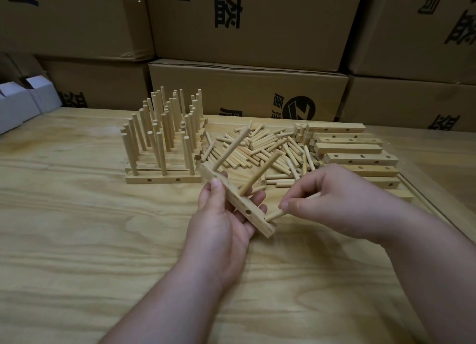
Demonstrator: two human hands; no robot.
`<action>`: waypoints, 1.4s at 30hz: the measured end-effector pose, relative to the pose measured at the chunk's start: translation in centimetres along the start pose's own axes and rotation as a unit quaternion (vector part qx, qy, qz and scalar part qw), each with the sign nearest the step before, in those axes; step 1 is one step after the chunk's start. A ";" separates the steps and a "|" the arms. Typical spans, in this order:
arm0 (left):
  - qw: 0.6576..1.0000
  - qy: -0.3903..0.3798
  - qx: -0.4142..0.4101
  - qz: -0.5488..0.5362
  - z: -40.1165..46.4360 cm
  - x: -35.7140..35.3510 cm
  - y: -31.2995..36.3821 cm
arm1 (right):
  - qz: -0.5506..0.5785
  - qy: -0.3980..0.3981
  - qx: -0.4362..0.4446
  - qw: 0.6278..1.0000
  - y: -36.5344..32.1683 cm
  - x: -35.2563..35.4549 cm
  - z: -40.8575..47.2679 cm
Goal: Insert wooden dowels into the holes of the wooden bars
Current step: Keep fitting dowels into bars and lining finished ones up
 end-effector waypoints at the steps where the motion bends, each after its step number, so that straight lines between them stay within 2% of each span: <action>1: 1.000 -0.005 -0.002 0.006 0.0 -0.1 0.0 | -0.003 0.001 -0.002 1.000 0.0 0.0 0.0; 6: 0.999 -0.015 -0.007 0.034 -0.1 -0.2 -0.2 | -0.026 0.005 -0.007 1.000 0.0 0.1 -0.1; 14: 1.000 -0.011 -0.012 0.024 0.0 -0.1 -0.2 | -0.041 -0.037 0.001 0.998 -0.3 -0.3 -0.3; 25: 1.000 0.000 -0.015 0.002 0.3 0.3 -0.1 | -0.061 -0.011 0.007 0.998 -0.3 -0.2 -0.2; 33: 1.000 0.008 -0.006 -0.008 0.1 0.2 0.0 | -0.078 -0.027 0.004 0.997 -0.6 -0.5 -0.3; 42: 1.000 -0.002 -0.008 0.028 0.0 -0.1 -0.2 | -0.130 -0.001 -0.036 0.991 -0.5 -1.0 -0.3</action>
Point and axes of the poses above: each hand's wrist, its own z-axis towards the middle knuckle, its own x-axis out of the back of the hand, y = z × x, the point moved 5 cm from there along z, towards the middle knuckle, and after that the axes turned 3 degrees about z, right-handed, at the moved point
